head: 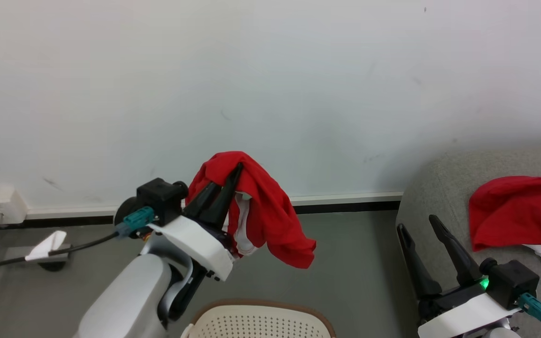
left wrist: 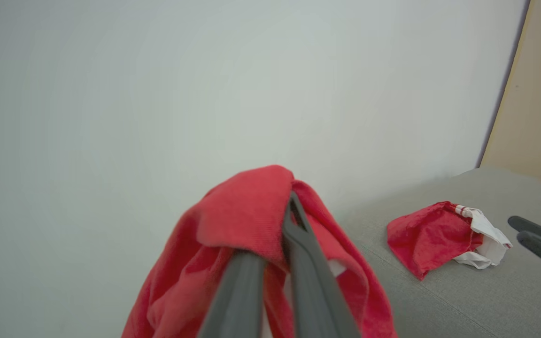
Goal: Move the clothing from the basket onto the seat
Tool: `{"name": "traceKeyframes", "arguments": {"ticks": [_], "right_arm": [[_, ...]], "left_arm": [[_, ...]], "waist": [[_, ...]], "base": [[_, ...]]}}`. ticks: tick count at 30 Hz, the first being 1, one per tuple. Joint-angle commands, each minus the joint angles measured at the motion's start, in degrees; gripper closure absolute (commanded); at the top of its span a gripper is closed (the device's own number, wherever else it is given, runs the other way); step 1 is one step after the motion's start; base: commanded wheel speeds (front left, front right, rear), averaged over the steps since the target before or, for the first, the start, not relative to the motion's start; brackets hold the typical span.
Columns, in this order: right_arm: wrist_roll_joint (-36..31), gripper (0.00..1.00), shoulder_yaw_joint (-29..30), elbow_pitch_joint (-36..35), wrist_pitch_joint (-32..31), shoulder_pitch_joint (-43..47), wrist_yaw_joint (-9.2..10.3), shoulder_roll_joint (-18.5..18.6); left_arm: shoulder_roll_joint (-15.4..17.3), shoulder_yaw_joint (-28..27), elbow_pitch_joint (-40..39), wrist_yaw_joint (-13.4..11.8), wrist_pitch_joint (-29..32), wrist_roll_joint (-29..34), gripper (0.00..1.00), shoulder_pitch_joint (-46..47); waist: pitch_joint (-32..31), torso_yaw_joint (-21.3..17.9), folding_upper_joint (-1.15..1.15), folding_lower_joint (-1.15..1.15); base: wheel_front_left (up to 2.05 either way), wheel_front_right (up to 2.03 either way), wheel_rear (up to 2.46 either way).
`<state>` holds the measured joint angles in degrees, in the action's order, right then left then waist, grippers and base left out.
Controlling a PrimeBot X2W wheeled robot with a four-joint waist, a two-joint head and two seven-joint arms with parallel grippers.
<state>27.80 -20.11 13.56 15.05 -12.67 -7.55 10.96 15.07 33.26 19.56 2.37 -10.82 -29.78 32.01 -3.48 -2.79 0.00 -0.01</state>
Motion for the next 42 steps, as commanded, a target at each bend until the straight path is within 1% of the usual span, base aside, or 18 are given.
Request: {"name": "traceKeyframes", "arguments": {"ticks": [1, 7, 13, 15, 21, 24, 27, 34, 38, 42], "right_arm": [[0.3, 0.00, -0.2, 0.1, 0.2, 0.4, 0.13, -0.1], [0.5, 0.00, -1.9, -0.1, 0.2, -0.2, 0.13, -0.8], [0.5, 0.00, -3.9, -0.6, 0.2, -1.2, 0.13, -0.1], [0.5, 0.00, -5.4, -1.1, 0.2, -1.5, 0.13, 0.2], [1.6, 0.00, -13.7, 0.5, 0.2, -4.5, 0.13, 1.5], [2.6, 0.00, -17.3, 2.5, 0.2, -6.6, 0.13, 1.8], [3.5, 0.00, -19.6, 5.4, 0.2, -9.2, 0.13, 1.8], [5.1, 0.00, -26.2, 13.9, 0.2, -15.0, 0.13, 1.4], [5.8, 0.00, -28.1, 19.1, 0.2, -17.5, 0.13, 0.7], [7.0, 0.00, -28.9, 22.8, 0.2, -19.3, 0.13, 0.1]], "left_arm": [[0.5, -0.2, -2.0, -0.5, 0.7, 0.1, 1.00, -1.0], [1.8, -0.5, -9.1, -2.7, 3.6, 0.0, 1.00, -1.9], [2.1, 0.0, -11.7, -3.4, 4.6, -0.3, 1.00, -2.8], [2.0, 0.2, -12.0, -3.5, 4.7, -0.4, 1.00, -3.0], [1.3, 1.3, -12.3, -3.3, 5.0, -0.5, 1.00, -3.0], [0.9, 1.9, -12.2, -3.1, 5.2, -0.7, 1.00, -2.8], [0.4, 2.6, -12.3, -2.7, 5.4, -0.7, 1.00, -2.4], [-1.3, 5.1, -12.9, -1.7, 6.1, -0.8, 1.00, -1.8], [-2.4, 6.5, -13.1, -1.0, 6.7, -0.8, 1.00, -1.3], [-3.5, 7.8, -13.2, -0.4, 7.1, -0.9, 1.00, -0.8]], "waist": [[0.1, -0.4, 0.00, 0.01], [0.7, -1.1, 0.00, 0.01], [1.1, -1.2, 0.00, 0.01], [1.1, -1.1, 0.00, 0.01], [1.0, -0.4, 0.00, 0.01], [0.8, 0.3, 0.00, 0.01], [0.7, 1.3, 0.00, 0.01], [0.6, 4.6, 0.00, 0.01], [0.5, 6.9, 0.00, 0.01], [0.4, 9.2, 0.00, 0.01]], "base": [[0.00, 0.00, 0.00], [0.00, 0.00, 0.00], [0.00, 0.00, 0.00], [0.00, 0.00, 0.00], [0.00, 0.00, 0.00], [0.00, 0.00, 0.00], [0.00, 0.00, 0.00], [0.00, 0.00, 0.00], [0.00, 0.00, 0.00], [0.00, 0.00, 0.00]]}}
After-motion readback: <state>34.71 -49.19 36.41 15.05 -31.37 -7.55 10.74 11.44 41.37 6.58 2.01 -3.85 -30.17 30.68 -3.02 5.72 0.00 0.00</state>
